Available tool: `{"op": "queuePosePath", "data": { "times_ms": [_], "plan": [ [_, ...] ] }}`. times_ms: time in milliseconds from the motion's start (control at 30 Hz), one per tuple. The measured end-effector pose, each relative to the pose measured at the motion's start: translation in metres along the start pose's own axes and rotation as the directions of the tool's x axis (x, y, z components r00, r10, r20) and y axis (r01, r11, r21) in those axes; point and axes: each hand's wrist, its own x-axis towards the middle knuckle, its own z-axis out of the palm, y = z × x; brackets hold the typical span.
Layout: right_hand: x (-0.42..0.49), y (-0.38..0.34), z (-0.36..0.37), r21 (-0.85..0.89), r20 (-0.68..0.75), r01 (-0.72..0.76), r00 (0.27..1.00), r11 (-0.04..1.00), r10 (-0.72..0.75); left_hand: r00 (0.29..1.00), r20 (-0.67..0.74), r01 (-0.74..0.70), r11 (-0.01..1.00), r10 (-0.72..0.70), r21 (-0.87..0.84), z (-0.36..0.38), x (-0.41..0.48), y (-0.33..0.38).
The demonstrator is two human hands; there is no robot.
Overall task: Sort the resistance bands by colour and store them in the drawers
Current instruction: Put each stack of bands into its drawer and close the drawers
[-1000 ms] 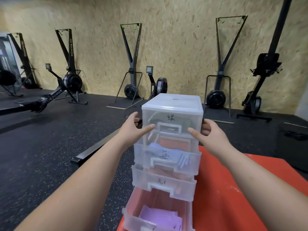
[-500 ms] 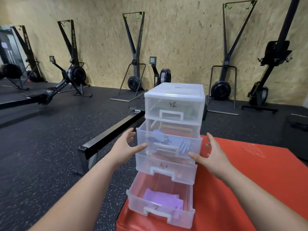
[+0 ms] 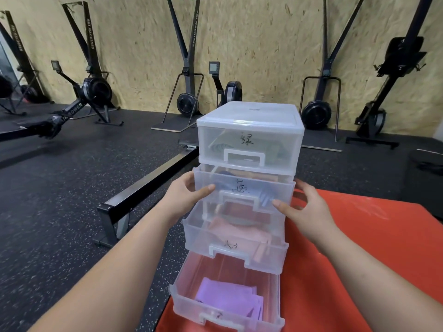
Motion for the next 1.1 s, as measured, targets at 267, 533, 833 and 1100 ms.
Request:
{"op": "queuePosePath", "data": {
  "times_ms": [267, 533, 833, 1100],
  "plan": [
    [0.02, 0.002, 0.011, -0.061, -0.136, -0.045, 0.99, 0.997, 0.037, 0.978, -0.207, 0.017, 0.98, 0.024, 0.197, 0.017, 0.027, -0.007],
    [0.014, -0.007, 0.006, -0.057, -0.075, -0.064, 0.995, 0.996, 0.059, 0.991, -0.134, 0.01, 0.972, 0.022, 0.233, 0.014, 0.019, 0.0],
    [-0.079, 0.019, -0.015, 0.088, 0.269, -0.057, 0.963, 0.995, 0.032, 0.997, -0.08, 0.01, 0.999, -0.014, -0.052, -0.005, -0.078, -0.026],
    [-0.103, 0.053, -0.003, 0.031, 0.239, -0.116, 0.965, 0.993, 0.106, 0.99, -0.08, 0.119, 0.993, -0.12, -0.02, -0.009, -0.112, -0.077]
  ]
}}
